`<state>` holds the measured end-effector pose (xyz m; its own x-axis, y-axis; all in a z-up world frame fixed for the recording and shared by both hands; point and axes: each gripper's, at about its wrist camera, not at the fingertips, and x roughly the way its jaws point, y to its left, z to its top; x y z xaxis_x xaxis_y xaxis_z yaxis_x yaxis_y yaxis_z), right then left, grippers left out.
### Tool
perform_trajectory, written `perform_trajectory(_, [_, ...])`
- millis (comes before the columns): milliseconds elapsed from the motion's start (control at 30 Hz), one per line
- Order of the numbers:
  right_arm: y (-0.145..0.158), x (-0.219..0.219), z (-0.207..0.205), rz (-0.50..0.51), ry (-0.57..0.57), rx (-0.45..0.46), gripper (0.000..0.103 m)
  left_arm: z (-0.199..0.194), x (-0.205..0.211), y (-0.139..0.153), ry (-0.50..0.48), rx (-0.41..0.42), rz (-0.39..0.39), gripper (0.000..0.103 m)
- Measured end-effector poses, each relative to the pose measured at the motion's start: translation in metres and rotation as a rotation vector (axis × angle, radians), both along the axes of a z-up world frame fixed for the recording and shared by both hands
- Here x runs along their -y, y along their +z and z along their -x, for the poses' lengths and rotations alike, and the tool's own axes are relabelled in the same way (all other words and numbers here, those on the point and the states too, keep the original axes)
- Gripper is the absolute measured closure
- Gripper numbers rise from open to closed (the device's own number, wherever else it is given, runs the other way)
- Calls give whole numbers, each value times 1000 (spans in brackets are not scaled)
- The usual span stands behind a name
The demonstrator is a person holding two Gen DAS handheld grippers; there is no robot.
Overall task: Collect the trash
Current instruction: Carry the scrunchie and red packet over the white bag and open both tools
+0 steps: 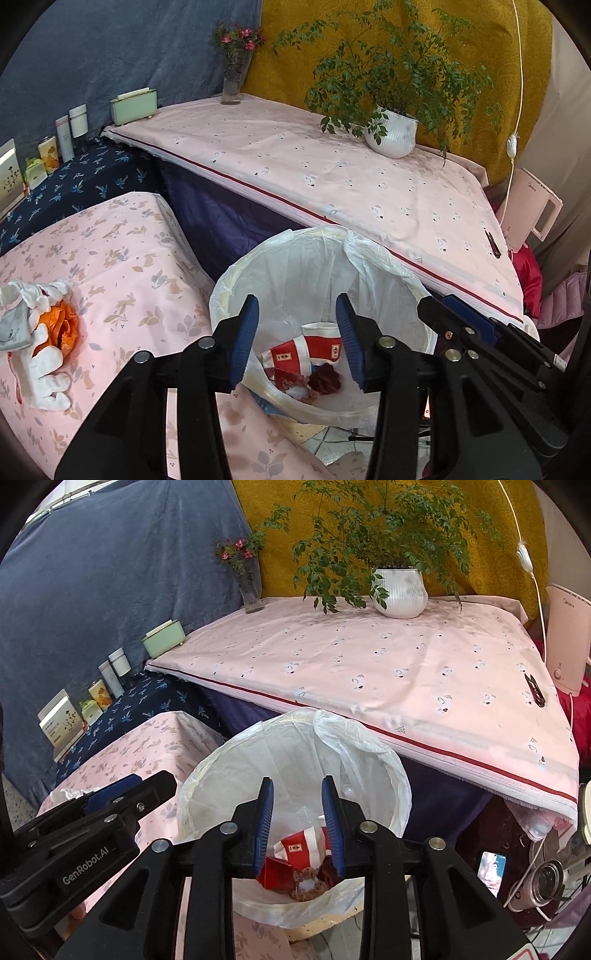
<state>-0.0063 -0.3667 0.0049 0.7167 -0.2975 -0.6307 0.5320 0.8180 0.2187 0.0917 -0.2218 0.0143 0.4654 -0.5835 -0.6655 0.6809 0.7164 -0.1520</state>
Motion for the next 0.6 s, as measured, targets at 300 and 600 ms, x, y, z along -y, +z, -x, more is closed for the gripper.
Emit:
perform_trajectory(300, [8, -14, 0, 6, 20, 18, 64, -1, -21, 5, 47, 21, -7, 57])
perform_trajectory(600, [14, -36, -5, 22, 67, 21, 59, -1, -47, 10, 108, 46, -10, 52])
